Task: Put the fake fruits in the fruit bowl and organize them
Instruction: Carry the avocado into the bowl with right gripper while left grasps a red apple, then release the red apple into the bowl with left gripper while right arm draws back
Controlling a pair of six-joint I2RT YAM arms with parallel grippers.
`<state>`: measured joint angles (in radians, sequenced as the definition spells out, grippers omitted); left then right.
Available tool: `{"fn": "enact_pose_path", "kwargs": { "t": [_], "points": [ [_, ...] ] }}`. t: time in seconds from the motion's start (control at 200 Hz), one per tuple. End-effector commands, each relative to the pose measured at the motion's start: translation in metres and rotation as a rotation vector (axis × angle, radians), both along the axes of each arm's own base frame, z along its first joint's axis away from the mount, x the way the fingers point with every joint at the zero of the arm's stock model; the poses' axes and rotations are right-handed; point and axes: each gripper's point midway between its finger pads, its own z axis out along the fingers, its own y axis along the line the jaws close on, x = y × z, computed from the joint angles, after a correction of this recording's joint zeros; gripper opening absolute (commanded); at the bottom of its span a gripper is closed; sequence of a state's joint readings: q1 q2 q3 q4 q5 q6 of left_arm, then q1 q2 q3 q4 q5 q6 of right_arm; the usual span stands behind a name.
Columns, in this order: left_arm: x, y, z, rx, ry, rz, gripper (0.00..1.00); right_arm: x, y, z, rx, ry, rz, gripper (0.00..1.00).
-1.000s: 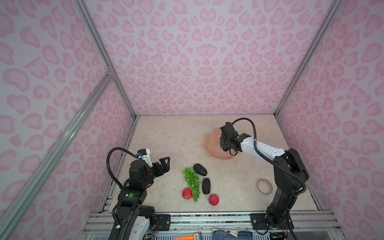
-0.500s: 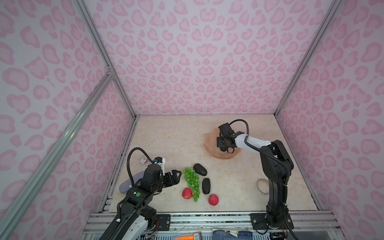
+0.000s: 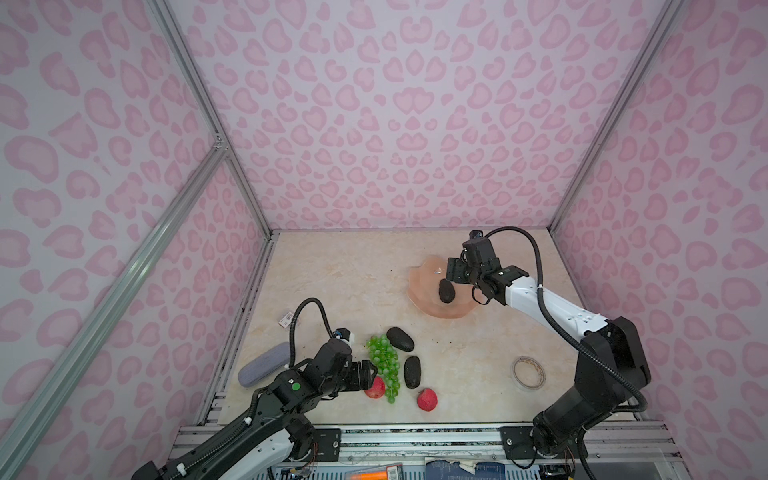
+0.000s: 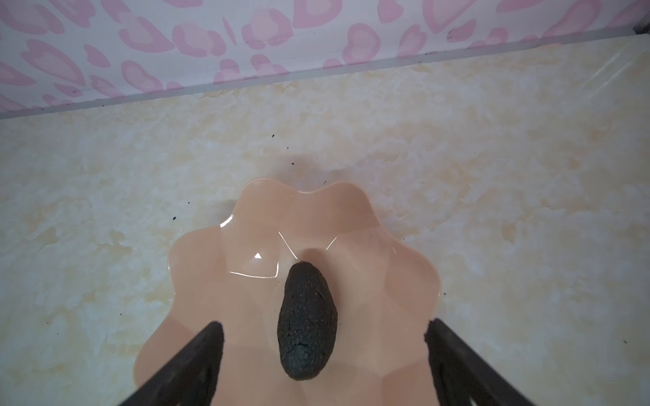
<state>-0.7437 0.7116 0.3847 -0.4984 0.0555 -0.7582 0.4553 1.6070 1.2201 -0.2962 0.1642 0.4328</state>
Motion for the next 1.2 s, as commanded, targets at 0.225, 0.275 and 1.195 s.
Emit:
{"fn": "enact_pose_path", "kwargs": {
  "t": [0.225,0.275,1.195],
  "points": [
    [-0.006,-0.017,-0.019,0.052,0.033,-0.024,0.80,-0.016,-0.019,-0.003,0.025,-0.016,-0.058,0.90],
    [-0.008,-0.018,-0.024,0.062,0.045,-0.027,0.76,-0.018,-0.021,-0.004,0.027,-0.016,-0.066,0.90],
    [0.118,-0.085,0.142,0.176,-0.438,-0.136,0.57,-0.060,-0.060,0.010,0.043,-0.085,-0.109,0.88]
  ]
}}
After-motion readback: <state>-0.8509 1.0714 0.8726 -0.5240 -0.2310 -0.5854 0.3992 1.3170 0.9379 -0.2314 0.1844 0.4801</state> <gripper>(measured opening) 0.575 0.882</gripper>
